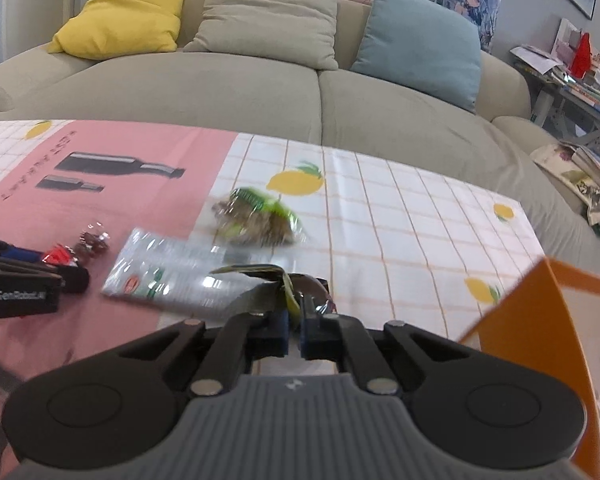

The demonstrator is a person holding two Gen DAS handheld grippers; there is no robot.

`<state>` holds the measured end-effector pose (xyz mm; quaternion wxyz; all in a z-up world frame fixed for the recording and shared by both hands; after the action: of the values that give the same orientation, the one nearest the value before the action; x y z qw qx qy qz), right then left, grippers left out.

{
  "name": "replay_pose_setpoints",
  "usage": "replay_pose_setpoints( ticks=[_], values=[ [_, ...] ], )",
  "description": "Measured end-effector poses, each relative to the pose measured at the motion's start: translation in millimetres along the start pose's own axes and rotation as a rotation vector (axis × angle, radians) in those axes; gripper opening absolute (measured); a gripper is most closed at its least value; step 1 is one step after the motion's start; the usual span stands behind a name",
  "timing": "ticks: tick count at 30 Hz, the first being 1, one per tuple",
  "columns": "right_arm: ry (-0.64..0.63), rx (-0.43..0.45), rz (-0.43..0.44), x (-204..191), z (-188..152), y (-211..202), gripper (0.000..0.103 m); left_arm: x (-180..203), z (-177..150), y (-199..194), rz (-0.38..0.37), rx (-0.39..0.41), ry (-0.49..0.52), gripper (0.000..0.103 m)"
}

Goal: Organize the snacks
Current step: 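Lift the cola bottle with the left tool while the right lifts the green snack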

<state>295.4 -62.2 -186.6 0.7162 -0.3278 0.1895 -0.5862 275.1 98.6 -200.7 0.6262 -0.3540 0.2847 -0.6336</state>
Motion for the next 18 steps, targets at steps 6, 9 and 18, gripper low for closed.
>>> replay_pose_setpoints(
  ticks=[6,9,18],
  values=[
    [0.033,-0.046,0.027,-4,-24,-43,0.000,12,-31,-37,-0.007,-0.013,-0.053,0.036],
    [0.048,-0.079,0.050,-7,-38,-65,0.000,14,-48,-50,-0.007,-0.038,-0.075,0.036],
    [0.138,-0.117,0.129,-5,-82,-125,0.000,27,-84,-101,-0.044,-0.021,-0.098,0.035]
  ],
)
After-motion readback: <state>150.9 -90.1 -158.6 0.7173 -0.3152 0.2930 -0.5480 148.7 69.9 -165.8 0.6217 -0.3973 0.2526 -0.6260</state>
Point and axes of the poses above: each gripper's, at about its wrist camera, not at the fingertips, and y roughly the way its jaws point, x to its right, z to its top, the point moved 3 cm from there along y, roughly the way its jaws point, and after that the axes turned 2 degrees about z, right-handed, at the moved point
